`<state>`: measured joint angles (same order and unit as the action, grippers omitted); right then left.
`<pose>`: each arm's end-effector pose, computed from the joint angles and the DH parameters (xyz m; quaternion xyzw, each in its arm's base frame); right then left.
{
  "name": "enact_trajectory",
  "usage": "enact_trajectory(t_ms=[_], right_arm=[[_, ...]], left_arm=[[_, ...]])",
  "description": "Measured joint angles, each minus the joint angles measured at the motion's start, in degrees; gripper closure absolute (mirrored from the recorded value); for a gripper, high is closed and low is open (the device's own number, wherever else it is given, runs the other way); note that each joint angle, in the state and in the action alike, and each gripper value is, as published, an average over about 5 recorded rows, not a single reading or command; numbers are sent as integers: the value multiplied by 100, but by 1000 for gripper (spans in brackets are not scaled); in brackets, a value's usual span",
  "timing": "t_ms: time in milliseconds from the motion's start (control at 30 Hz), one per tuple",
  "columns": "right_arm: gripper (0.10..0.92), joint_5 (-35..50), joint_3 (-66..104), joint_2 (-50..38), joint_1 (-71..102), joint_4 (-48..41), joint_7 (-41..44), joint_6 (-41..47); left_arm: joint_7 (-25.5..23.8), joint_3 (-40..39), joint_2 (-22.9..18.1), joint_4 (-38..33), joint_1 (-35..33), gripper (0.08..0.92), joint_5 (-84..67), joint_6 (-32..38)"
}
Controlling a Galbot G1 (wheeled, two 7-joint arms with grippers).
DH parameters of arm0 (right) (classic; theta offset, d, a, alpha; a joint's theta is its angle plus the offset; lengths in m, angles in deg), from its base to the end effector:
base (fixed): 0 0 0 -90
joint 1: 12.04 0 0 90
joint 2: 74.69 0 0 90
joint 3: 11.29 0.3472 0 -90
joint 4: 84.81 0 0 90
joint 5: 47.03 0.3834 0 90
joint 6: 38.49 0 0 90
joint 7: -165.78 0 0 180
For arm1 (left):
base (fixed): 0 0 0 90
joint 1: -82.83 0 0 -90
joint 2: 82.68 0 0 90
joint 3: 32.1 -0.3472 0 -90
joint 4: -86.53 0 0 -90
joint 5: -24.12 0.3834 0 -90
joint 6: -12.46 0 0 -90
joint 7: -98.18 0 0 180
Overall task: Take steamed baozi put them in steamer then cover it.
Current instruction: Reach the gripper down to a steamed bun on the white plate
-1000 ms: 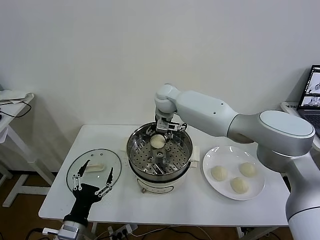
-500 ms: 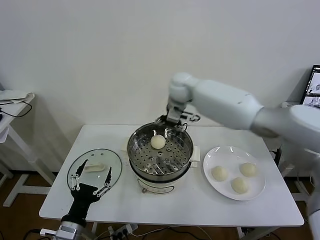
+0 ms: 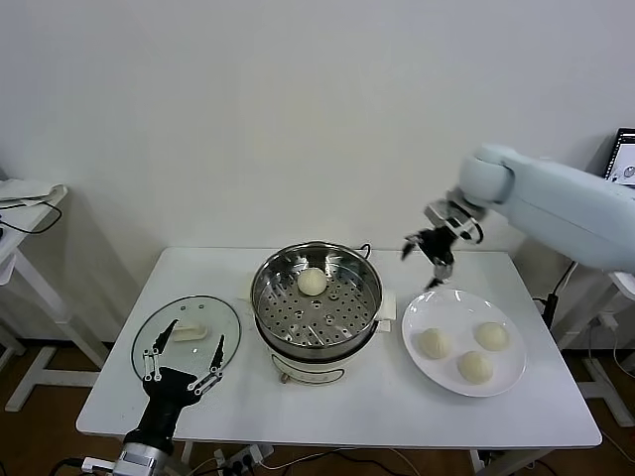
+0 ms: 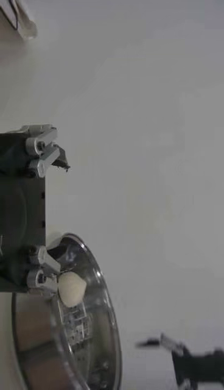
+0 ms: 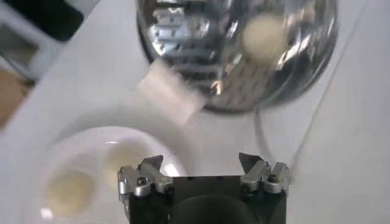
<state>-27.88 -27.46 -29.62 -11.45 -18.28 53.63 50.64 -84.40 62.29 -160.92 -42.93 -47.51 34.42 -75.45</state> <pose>0.5914 -0.1139 -0.1040 0.6046 -0.4930 0.5271 0.3369 0.1623 0.0433 -0.2648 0.0622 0.9794 0.1914 0.0132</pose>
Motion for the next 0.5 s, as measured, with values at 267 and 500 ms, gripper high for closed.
enact_trajectory(t_ms=[267,500], right_arm=[[203,44,1,-230,580,-67,-300,344],[203,21,195,-257,1054,-204,-603,485]], left_arm=[[7,-2,-30,61,-98,177,75,37],[10,11,-46,152,-90,177,120,61]])
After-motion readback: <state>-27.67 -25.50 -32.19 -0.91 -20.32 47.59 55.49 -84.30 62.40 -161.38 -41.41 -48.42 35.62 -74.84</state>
